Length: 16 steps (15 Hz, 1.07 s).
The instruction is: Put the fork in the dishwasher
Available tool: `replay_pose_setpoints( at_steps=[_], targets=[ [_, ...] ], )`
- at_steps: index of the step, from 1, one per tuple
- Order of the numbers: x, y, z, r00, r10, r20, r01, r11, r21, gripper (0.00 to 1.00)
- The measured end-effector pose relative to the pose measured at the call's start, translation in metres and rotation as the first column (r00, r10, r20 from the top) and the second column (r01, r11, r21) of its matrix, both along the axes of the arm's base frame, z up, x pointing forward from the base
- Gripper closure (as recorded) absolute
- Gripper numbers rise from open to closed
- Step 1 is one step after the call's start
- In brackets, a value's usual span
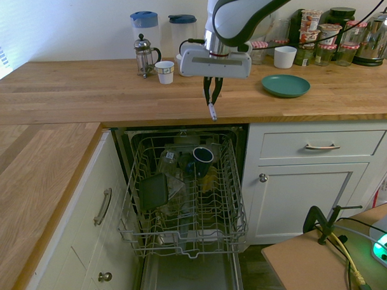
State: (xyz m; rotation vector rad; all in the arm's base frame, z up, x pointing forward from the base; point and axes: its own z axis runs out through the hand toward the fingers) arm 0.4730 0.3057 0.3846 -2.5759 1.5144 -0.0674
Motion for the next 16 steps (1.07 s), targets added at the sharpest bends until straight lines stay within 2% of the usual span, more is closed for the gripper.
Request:
replay_pose_setpoints(
  at_steps=[6, 9, 11, 16],
  targets=[
    [-0.093, 0.055, -0.060, 1.000, 0.005, -0.014, -0.005, 0.999, -0.041, 1.00],
    [-0.123, 0.064, -0.092, 1.000, -0.008, -0.022, 0.007, 0.999, -0.047, 1.00],
    [-0.130, 0.059, -0.126, 0.999, -0.008, -0.039, 0.006, 0.999, -0.046, 1.00],
    [-0.117, 0.052, -0.197, 0.997, -0.006, -0.077, 0.002, 0.999, -0.046, 1.00]
  ],
)
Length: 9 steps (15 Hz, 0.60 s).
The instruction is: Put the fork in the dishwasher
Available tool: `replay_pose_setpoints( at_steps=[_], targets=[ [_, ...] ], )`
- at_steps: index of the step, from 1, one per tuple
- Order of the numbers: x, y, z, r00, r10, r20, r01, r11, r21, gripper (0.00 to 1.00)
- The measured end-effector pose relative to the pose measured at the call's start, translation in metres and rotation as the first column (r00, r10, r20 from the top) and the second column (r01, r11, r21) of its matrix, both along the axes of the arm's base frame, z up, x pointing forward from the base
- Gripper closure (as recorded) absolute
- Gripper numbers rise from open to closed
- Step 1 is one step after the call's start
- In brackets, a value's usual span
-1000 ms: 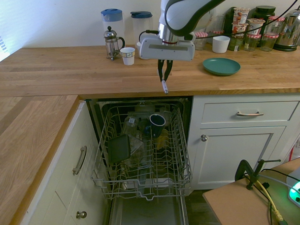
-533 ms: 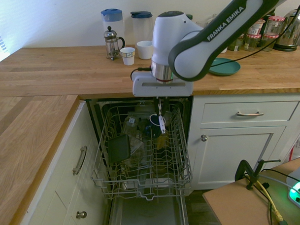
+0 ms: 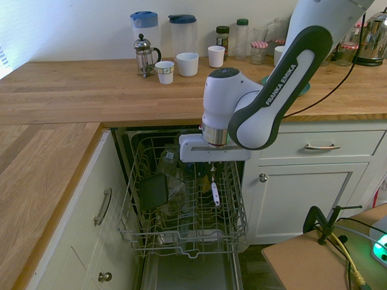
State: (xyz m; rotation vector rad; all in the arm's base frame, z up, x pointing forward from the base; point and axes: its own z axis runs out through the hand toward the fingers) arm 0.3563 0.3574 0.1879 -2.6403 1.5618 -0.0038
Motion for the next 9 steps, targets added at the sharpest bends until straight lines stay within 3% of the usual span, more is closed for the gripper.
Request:
replay_pose_setpoints(
  at_steps=[6, 7, 9],
  targets=[
    [0.017, -0.008, -0.050, 0.999, -0.028, -0.015, 0.028, 1.000, -0.012, 1.00],
    [0.018, -0.008, -0.054, 1.000, -0.026, -0.018, 0.026, 1.000, -0.013, 0.00],
    [0.019, -0.008, -0.061, 1.000, -0.021, -0.018, 0.021, 1.000, -0.014, 0.00]
  ],
)
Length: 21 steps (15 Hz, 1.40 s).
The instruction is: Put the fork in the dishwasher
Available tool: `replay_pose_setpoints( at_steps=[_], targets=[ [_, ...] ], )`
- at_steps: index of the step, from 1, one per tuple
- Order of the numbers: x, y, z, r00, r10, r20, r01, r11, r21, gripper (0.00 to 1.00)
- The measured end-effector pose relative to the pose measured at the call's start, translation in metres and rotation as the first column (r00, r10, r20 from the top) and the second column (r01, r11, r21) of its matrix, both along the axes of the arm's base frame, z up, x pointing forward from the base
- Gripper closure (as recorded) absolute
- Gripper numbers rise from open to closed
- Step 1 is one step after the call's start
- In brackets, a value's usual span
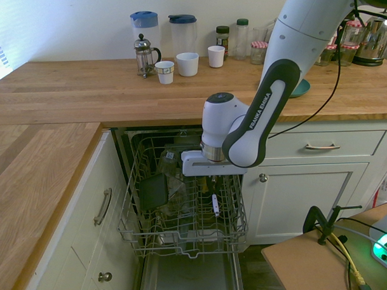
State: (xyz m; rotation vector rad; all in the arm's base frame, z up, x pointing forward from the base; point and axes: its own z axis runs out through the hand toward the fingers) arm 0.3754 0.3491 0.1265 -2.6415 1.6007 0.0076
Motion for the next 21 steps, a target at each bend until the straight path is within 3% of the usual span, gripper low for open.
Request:
replay_pose_setpoints(
  at_steps=[14, 21],
  targets=[
    [0.001, -0.012, -0.006, 1.000, -0.002, 0.028, 0.002, 1.000, -0.016, 0.00],
    [-0.033, -0.021, 0.079, 0.995, -0.012, 0.099, 0.016, 0.999, -0.039, 0.00]
  ],
)
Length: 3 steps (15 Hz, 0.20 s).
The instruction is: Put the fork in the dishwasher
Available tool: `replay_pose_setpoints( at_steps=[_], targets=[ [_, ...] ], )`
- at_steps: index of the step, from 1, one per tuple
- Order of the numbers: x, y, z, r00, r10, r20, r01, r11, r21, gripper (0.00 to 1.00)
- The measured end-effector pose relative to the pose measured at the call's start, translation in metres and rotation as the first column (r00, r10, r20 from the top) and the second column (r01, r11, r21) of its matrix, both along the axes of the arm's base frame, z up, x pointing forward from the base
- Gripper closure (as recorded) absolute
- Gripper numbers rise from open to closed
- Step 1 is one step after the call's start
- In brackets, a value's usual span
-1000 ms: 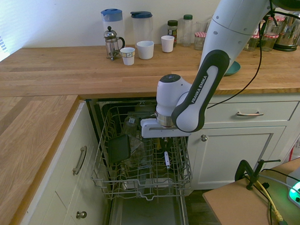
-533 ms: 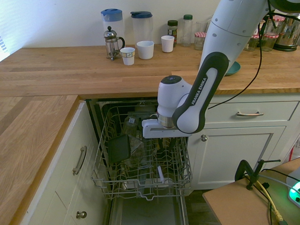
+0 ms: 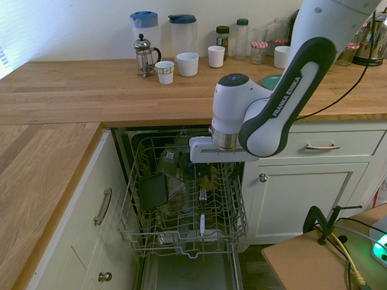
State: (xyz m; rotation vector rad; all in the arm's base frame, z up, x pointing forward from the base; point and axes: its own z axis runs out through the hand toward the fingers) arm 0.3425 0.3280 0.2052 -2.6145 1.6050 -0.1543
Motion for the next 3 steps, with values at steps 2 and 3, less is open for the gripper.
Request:
replay_pose_setpoints(
  at_steps=[2, 3],
  targets=[
    [-0.012, -0.004, 0.026, 1.000, -0.003, 0.022, 0.004, 1.000, -0.015, 0.00],
    [-0.019, -0.005, 0.038, 0.999, -0.003, 0.035, 0.004, 1.000, -0.024, 0.00]
  ],
)
